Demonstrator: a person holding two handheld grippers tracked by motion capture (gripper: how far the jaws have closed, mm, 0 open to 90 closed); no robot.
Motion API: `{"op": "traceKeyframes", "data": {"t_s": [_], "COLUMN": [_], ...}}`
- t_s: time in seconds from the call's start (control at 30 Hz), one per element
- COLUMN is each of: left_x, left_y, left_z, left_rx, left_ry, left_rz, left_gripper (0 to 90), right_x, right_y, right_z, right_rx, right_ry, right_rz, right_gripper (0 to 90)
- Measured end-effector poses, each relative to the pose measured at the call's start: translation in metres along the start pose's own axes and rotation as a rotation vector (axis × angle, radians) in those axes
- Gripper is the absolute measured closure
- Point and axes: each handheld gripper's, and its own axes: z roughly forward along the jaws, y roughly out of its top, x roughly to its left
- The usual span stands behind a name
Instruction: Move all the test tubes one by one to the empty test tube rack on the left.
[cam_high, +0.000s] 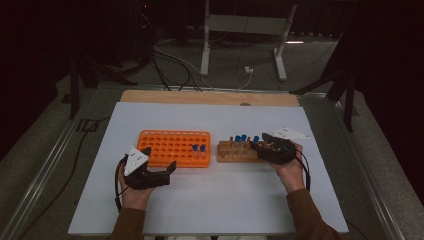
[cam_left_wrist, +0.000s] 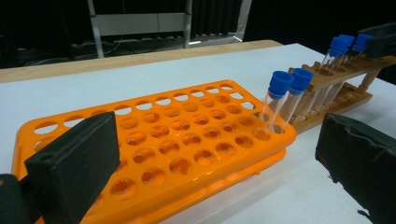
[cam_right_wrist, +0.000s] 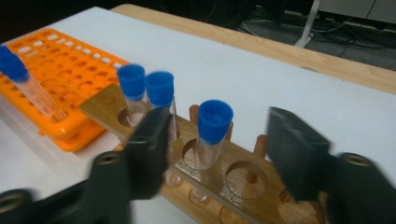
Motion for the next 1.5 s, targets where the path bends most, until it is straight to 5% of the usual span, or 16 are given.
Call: {"op": "traceKeyframes", "data": {"t_s": [0.17, 0.33, 0.9, 1.5], "left_x": [0.002, 0.003, 0.002, -0.001], "left_y": [-0.001, -0.001, -0.003, -0.003], "left_z": [-0.001, 0.000, 0.001, 0.002], "left_rx": [-0.003, 0.000, 0.009, 0.016], "left_ry": [0.005, 0.009, 0.016, 0.012], "left_rz": [-0.008, -0.008, 0.000, 0.013], "left_gripper": [0.9, 0.9, 1.0, 0.9], "right_x": [0.002, 0.005, 0.007, 0.003], "right_y": [-0.004, -0.004, 0.000, 0.022], "right_z": [0.010, 0.016, 0.017, -0.005], "right_rx": [0.020, 0.015, 0.043, 0.000], "right_ry": [0.013, 0.013, -0.003, 0.038], "right_rz": [-0.007, 0.001, -0.025, -0.007], "right_gripper": [67.0, 75.7, 77.1, 77.1]}}
